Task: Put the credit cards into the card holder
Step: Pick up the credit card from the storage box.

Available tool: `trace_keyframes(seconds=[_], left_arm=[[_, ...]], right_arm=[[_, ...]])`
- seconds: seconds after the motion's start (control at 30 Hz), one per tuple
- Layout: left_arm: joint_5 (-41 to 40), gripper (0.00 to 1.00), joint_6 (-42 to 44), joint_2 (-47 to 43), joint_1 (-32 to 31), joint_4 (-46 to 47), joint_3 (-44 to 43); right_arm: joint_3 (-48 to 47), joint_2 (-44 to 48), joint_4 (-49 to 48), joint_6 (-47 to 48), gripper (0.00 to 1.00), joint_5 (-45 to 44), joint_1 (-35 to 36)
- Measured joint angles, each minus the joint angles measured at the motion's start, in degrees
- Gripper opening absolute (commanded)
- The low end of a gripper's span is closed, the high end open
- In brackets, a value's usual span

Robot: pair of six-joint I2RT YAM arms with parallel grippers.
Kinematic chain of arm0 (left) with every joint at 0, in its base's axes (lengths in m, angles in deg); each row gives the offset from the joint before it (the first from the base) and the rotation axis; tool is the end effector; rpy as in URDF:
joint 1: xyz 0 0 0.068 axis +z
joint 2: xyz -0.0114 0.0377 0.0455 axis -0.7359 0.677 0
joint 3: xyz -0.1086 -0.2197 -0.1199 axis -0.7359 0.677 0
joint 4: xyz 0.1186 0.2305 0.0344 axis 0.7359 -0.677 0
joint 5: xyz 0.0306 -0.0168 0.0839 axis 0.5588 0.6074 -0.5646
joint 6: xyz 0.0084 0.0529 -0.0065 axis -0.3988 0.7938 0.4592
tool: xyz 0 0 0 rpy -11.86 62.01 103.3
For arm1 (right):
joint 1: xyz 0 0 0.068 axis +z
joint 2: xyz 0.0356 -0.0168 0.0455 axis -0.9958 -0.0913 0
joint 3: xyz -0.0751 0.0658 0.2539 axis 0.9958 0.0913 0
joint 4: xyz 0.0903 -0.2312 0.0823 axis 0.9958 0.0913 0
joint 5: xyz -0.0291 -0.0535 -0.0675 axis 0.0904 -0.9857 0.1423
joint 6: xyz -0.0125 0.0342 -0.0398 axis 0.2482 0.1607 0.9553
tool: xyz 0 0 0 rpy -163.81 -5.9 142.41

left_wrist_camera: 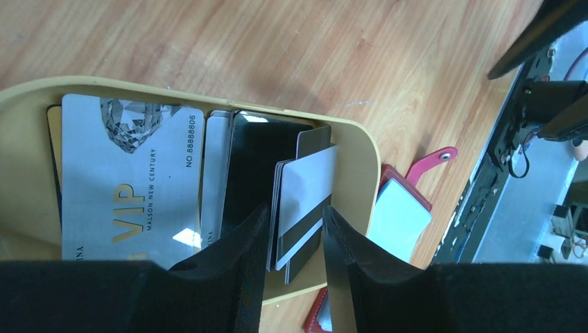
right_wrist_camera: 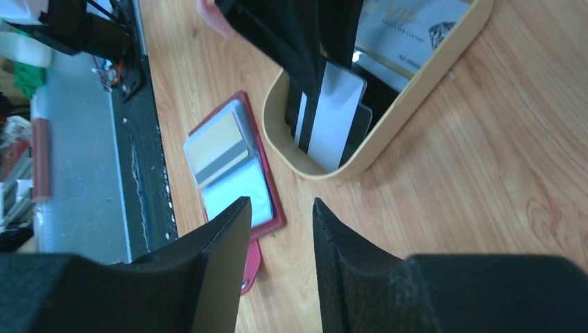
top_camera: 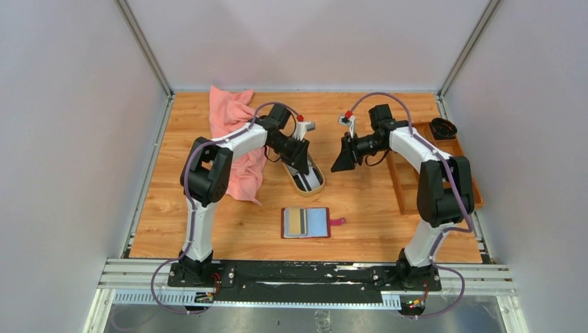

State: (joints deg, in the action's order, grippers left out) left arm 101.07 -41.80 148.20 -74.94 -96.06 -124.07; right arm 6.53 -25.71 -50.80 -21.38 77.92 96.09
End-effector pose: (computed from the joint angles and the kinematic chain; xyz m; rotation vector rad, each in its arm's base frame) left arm 0.3798 -0.2265 0.1789 0.9213 2.4838 -1.1924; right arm 0.3381 0.1001 0.2354 -1.0552 2.0039 1.2765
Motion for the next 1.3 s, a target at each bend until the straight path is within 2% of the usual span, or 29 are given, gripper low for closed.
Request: trace_keyframes(seconds=[0.47,0.9,1.3], left_arm=[[4.1,0.37,-4.0,-4.1,0.0,7.1,8.2],[3.5,0.14,-5.6,-6.7,0.0,10.5,12.5],[3.5,0.11,-5.6,-6.7,0.0,10.9,12.8]], right_arm=[[-7.8,-9.0,-2.1,-6.9,0.47,2.2,5.0],[-12.7,-14.0,-2.3,-7.7,0.48,1.7,6.8],[-13.4,-15.6,-2.3,-7.0,0.48,0.0,8.0]])
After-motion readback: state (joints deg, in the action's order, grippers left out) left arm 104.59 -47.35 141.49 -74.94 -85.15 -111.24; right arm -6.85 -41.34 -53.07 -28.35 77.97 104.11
